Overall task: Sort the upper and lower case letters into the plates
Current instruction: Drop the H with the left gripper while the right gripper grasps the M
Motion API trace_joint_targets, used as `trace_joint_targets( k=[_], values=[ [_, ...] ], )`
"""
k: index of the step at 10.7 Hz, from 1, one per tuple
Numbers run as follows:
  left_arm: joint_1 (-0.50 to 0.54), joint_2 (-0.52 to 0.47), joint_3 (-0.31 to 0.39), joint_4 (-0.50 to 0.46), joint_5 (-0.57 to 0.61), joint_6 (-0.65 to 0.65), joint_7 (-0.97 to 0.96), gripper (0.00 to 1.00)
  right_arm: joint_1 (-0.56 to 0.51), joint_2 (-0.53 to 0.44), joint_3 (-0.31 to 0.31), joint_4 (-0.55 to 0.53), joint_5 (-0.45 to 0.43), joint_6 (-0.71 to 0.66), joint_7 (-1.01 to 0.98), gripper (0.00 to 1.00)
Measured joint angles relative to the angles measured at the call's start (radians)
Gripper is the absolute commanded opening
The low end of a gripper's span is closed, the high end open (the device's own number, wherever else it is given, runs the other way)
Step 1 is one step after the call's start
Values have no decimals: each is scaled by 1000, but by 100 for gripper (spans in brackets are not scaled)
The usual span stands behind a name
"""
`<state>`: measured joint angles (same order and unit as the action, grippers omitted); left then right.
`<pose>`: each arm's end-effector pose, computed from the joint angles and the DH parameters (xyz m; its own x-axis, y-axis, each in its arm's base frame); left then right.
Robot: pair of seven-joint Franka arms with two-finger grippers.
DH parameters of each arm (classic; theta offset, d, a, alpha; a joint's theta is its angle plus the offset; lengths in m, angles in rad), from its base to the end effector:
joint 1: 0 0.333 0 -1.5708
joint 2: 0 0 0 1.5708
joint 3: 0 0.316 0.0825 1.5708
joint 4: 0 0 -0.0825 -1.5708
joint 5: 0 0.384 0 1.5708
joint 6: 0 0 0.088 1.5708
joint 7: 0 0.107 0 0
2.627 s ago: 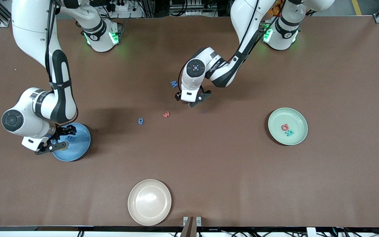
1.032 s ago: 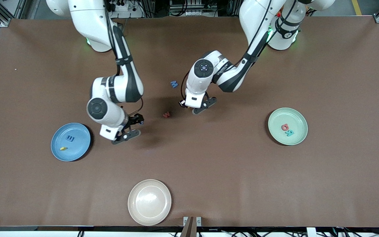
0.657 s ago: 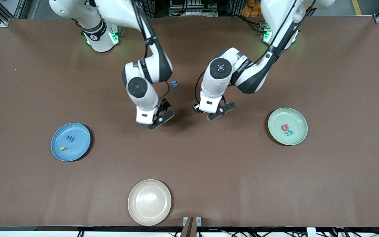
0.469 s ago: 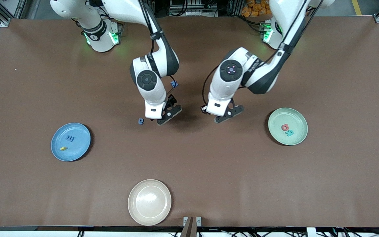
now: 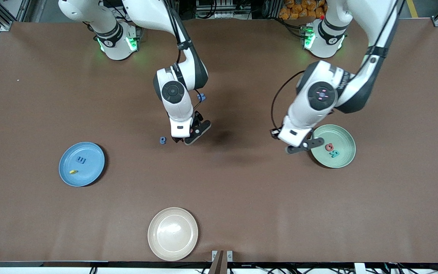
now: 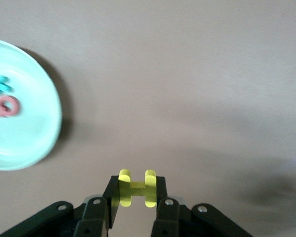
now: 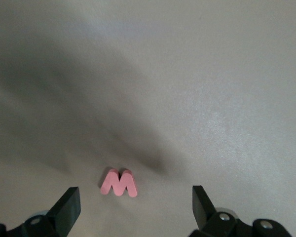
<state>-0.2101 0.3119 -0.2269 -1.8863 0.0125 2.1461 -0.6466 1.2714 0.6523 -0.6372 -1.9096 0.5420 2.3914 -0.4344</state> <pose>0.5623 -0.2541 0.3429 0.9754 0.2088 -0.0706 0.2107 -0.9773 0.0205 0.4896 0.3877 0.2081 0.7235 0.6903 0.0069 0.6902 -0.7235 0.0102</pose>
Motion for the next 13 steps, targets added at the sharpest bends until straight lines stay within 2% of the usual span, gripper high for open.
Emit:
trace_joint_targets(
  k=[4,9,13],
  values=[
    [119,-27,12,-64,1,-3,257,0,-1,28,25,-2,4,23,0,100],
    [174,-10,177,-94,2,-2,565,0,-3,47,42,-10,24,38,1,100],
    [171,45,180,-98,2,7,579,26,-3,51,43,-11,44,41,1,100]
  ],
)
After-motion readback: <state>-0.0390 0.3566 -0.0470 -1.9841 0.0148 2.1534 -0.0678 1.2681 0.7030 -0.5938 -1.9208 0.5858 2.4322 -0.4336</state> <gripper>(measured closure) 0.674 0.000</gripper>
